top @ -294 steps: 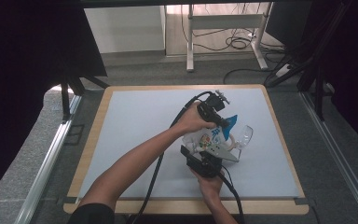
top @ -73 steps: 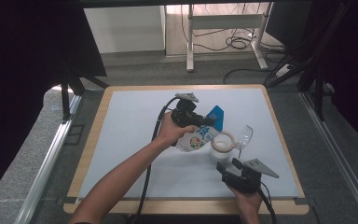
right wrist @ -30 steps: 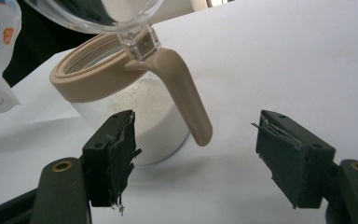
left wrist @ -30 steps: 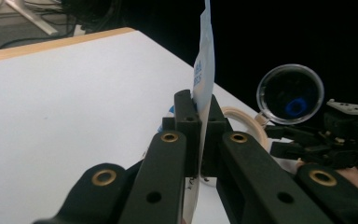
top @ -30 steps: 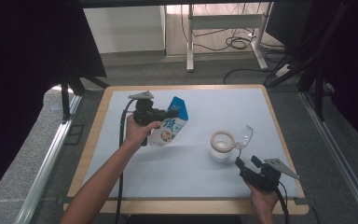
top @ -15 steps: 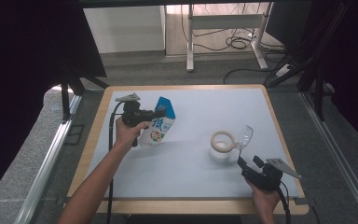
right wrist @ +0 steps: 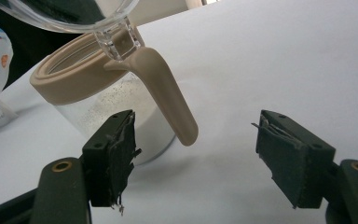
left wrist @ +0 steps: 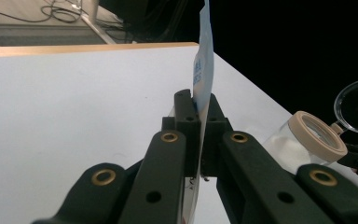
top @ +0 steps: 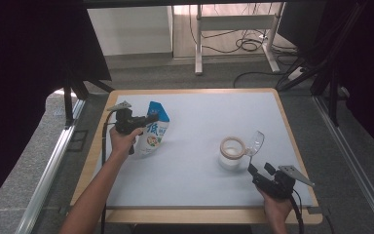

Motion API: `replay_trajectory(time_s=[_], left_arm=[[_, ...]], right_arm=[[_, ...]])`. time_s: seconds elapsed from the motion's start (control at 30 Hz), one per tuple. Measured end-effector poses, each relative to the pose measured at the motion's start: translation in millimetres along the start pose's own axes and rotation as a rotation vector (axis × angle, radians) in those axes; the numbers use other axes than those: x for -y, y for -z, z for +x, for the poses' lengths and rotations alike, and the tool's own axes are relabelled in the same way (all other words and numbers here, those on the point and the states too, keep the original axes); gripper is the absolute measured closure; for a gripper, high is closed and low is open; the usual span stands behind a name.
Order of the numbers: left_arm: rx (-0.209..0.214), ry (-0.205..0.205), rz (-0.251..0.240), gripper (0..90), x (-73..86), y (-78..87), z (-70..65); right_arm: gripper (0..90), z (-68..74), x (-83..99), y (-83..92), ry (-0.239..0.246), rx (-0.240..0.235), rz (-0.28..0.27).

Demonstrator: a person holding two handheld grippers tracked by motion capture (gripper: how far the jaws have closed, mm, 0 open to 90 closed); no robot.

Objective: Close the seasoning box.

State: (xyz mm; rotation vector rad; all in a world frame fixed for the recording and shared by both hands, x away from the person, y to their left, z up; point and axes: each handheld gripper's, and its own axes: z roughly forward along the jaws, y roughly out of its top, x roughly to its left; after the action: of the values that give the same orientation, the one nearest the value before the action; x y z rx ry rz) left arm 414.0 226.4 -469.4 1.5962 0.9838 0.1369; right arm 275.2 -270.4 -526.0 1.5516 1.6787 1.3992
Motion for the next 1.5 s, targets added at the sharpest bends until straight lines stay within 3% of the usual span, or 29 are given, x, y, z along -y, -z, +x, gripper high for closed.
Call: replay_trajectory(time_s=[0.27, 0.7, 0.93, 1.1, 1.5], left_arm=[[-0.063, -0.057, 0.001, 88.7, 7.2, 22.2, -1.8], [-0.118, -0.103, 0.003, 87.6, 19.8, 42.6, -6.3], [-0.127, -0.116, 0.009, 85.1, 21.6, 46.5, -5.8], [-0.119, -0.116, 0.009, 79.6, 22.3, 47.0, -5.4], [-0.148, -0.16, 0.036, 53.8, 26.5, 43.8, -9.7]], right_arm=[[28.8, -0.5, -1.5, 1.1, -0.002, 0.0, -0.005], [28.8, -2.5, -3.7, 2.7, -0.011, 0.001, -0.016], [28.8, -4.3, -4.4, 2.2, -0.019, -0.002, -0.019], [28.8, -5.8, -6.2, 3.7, -0.028, -0.001, -0.028], [28.8, -7.9, -8.9, 6.7, -0.029, 0.005, -0.044]])
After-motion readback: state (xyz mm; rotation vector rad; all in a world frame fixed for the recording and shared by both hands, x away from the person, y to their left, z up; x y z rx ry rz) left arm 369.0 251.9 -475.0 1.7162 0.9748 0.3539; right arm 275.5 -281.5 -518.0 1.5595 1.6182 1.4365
